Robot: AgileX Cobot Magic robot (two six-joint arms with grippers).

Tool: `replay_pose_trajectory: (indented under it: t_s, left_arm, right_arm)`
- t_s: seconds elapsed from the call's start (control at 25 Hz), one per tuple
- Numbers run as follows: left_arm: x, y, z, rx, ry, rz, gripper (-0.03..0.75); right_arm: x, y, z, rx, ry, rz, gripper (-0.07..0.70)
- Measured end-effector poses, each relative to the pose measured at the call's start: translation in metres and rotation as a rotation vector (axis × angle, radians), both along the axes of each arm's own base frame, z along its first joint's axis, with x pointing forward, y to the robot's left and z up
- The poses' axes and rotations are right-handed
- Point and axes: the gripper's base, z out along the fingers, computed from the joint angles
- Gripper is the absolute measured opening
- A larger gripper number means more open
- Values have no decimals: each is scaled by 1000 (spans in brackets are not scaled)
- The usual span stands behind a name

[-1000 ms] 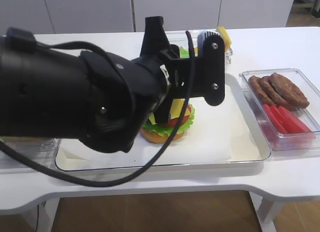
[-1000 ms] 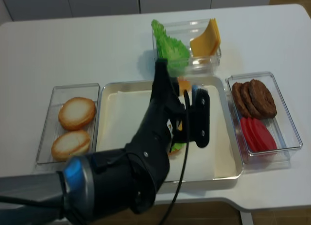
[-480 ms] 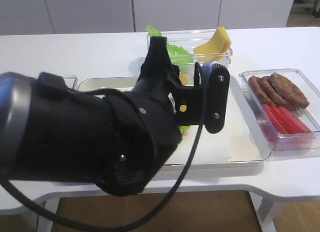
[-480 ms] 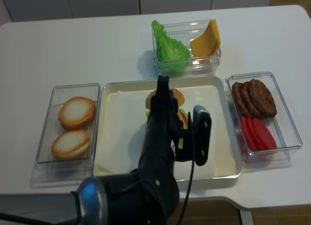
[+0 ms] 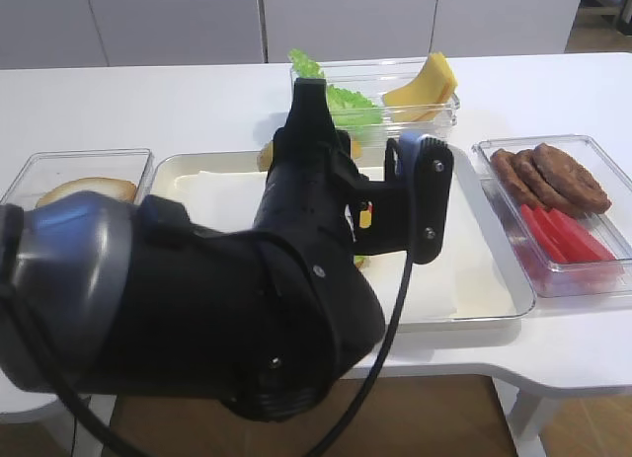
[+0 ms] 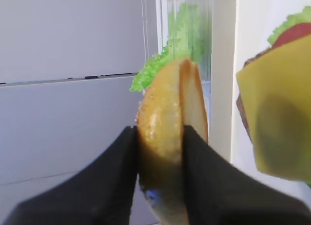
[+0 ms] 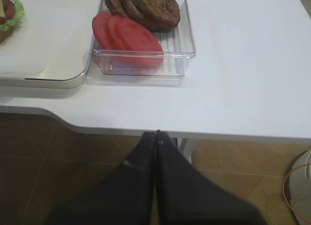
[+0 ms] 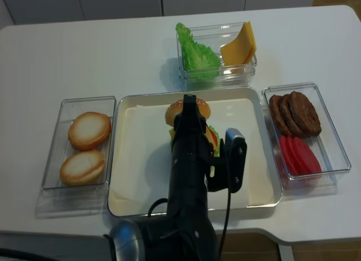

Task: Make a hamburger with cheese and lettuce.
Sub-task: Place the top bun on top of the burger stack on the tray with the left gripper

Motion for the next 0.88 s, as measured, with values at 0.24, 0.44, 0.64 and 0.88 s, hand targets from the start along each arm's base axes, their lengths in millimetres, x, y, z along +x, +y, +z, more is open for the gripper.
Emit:
replay_pose_trajectory:
  t_s: [0.24,0.44,0.64,0.88]
  left_arm:
    - [-8,-10,-13,32,-24,-10,202]
    - [-6,-12,-26,63,-30,16,202]
    - [-6,-12,-26,37,-33,26,202]
    - [-6,-12,-29,21,-29,31,202]
  right_arm:
    - [0,0,0,0,0,0,-70]
    - [0,0,0,8,1,-5,-70]
    - [0,0,0,13,1,-8,-70]
    - [0,0,0,13,1,-8,-70]
